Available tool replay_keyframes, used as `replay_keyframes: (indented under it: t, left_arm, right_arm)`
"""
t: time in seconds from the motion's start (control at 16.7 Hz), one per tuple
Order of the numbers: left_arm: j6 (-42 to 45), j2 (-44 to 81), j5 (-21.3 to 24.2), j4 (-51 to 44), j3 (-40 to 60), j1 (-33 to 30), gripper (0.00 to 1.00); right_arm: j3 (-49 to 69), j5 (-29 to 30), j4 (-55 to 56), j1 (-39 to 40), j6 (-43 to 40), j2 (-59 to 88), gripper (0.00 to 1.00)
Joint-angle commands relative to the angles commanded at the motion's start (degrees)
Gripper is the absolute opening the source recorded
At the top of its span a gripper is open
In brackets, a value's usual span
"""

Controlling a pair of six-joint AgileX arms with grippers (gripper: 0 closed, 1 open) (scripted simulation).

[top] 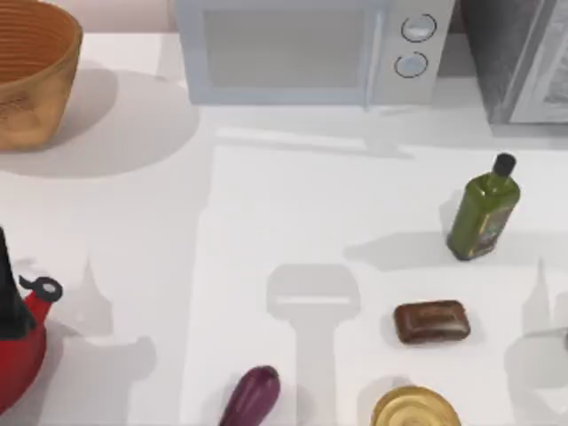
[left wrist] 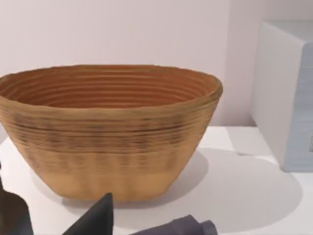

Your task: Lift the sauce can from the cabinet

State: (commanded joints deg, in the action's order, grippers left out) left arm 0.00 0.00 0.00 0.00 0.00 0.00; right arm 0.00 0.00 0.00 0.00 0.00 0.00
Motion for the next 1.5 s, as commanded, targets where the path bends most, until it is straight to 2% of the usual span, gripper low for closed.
replay_keyframes:
  t: [0.24,0.48,1.2,1.5]
  left_arm:
    - [0.0,0.0,0.0,0.0,0.0,0.0,1.00]
    - [0.0,0.0,0.0,0.0,0.0,0.0,1.00]
    - [0.0,0.0,0.0,0.0,0.0,0.0,1.00]
    - [0.0,0.0,0.0,0.0,0.0,0.0,1.00]
  right_arm:
    - [1.8,0.2,-0.4,0.3,0.0,1.6,1.00]
    - [12.7,1.5,-3.1,1.7,0.2,10.6,1.00]
    - [74.7,8.8,-18.5,7.8,0.9,58.0,1.00]
    - [94.2,10.8,-22.7,9.9,0.9,72.0,1.00]
